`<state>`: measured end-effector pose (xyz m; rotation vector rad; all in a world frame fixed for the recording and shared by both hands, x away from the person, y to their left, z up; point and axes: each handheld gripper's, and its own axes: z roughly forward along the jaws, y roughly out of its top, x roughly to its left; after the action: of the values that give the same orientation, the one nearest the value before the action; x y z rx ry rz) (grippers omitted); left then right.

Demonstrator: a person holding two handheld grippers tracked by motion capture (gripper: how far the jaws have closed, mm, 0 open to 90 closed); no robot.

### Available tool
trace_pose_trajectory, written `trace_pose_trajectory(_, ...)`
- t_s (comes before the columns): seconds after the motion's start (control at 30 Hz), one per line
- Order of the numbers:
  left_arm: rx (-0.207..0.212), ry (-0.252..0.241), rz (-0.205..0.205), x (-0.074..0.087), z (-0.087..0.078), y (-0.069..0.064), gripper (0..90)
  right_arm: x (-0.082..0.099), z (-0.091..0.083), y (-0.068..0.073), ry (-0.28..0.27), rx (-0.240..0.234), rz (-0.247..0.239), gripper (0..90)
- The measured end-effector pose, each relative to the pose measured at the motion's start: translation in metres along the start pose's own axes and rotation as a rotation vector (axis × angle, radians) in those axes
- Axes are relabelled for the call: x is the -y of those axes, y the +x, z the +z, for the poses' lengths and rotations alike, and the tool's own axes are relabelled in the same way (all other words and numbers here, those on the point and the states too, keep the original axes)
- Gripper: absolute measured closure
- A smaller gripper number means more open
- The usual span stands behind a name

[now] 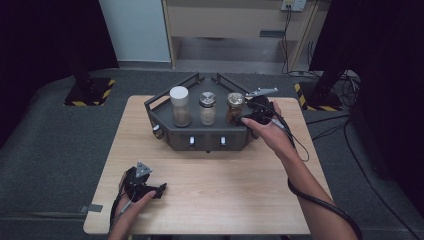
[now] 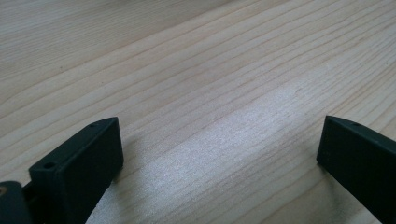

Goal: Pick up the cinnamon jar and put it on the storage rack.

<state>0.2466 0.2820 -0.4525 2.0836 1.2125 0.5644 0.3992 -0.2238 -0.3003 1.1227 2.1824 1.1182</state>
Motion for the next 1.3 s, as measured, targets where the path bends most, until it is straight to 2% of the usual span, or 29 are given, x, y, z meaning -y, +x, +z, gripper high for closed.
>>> trace_pose_trajectory(0.9, 0.000, 0.002, 0.002, 0.000, 0.000, 0.000, 0.0, 0.014, -0.011, -0.002, 0.012, -0.007, -0.006, 3.9)
trace_pose_trajectory(1.3, 0.000, 0.002, 0.002, 0.000, 0.000, 0.000, 0.0, 0.027, -0.020, -0.005, 0.016, -0.005, -0.006, 3.9)
